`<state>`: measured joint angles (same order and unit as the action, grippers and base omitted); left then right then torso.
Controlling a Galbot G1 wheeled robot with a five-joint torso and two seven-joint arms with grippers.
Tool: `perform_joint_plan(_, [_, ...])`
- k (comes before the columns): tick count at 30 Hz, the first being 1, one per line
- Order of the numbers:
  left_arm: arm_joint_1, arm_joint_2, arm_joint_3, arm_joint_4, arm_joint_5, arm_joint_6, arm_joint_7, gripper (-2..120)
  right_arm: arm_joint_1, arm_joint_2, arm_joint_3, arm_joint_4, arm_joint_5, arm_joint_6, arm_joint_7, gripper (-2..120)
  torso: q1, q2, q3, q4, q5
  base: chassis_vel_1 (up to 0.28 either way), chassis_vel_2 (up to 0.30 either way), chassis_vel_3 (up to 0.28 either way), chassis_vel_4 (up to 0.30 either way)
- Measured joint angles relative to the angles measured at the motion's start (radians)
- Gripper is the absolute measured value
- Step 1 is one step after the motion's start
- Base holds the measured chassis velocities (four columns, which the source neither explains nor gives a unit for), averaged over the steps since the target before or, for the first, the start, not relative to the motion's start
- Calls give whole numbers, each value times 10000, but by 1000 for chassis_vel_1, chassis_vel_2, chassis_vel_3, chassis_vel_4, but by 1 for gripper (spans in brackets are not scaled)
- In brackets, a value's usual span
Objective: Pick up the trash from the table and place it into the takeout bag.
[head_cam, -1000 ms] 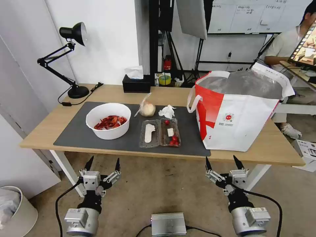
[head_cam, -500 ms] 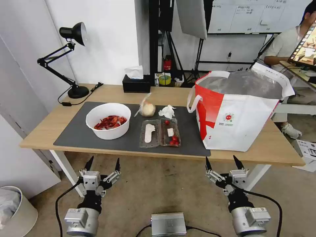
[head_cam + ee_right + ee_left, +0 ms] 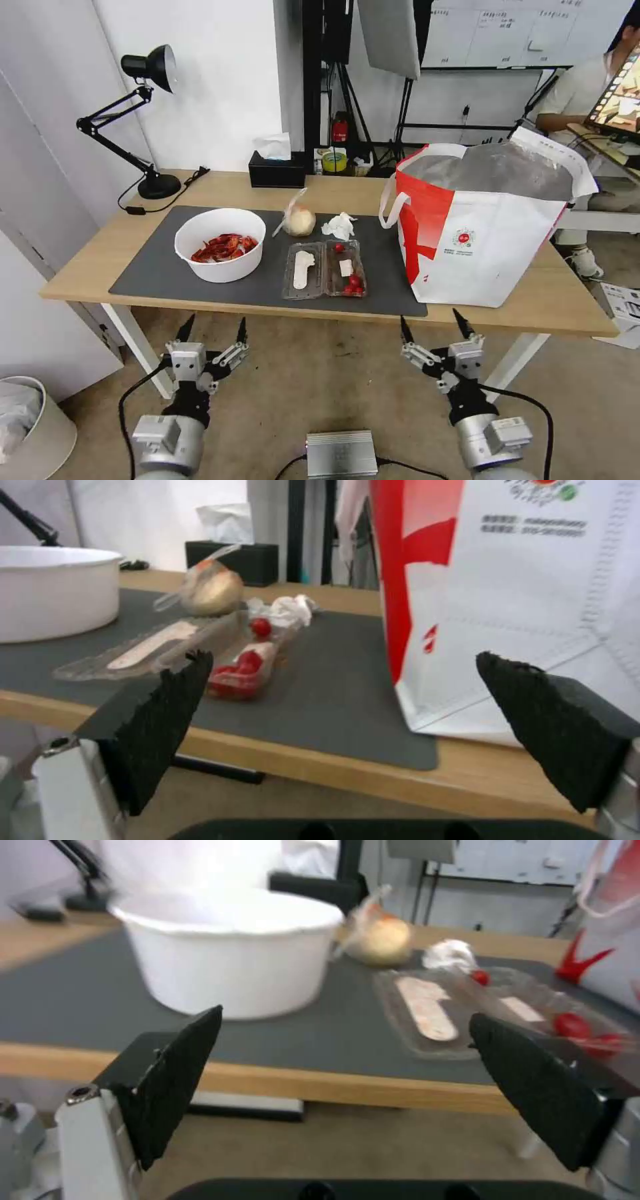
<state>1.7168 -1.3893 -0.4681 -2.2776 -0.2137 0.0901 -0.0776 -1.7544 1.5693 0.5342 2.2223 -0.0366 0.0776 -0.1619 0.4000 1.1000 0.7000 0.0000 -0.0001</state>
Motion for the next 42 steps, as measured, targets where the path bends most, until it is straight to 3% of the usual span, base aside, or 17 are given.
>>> perform_joint_plan(6, [-497, 797, 624, 202, -1533, 597, -537, 100, -3, 6, -230, -111, -129, -20, -5, 100, 0, -1, 1, -1, -1, 0, 0, 0, 0])
perform_joint_plan(24, [-505, 936, 638, -26, -2345, 731, -596, 100, 40, -17, -338, 23, 253, -68, 13, 100, 0, 0, 0, 0, 1, 0, 0, 0, 0])
perform_joint_plan(28, [-538, 932, 683, -120, -3188, 862, -799, 100, 141, -139, -311, 41, 462, -73, -8, 100, 0, 0, 0, 0, 1, 0, 0, 0, 0])
perform_joint_plan(31, [-668, 926, 732, -193, -4648, 1010, -1108, 100, 225, -220, -293, 31, 587, -78, -8, 100, 0, 0, 0, 0, 2, 0, 0, 0, 0])
perform_joint_plan(34, [-732, 919, 743, -206, -5193, 1067, -1222, 100, 247, -233, -293, 21, 613, -79, -8, 100, 0, 0, 0, 0, 1, 0, 0, 0, 0])
perform_joint_plan(37, [-953, 860, 811, -212, -6893, 1215, -1642, 100, 302, -249, -309, -35, 663, -80, -8, 100, 0, 0, 0, 0, 1, 0, 0, 0, 0])
perform_joint_plan(42, [-1115, 774, 912, -213, -8254, 1389, -2034, 100, 313, -272, -322, -70, 681, -80, -8, 100, 0, 0, 0, 0, 2, 0, 0, 0, 0])
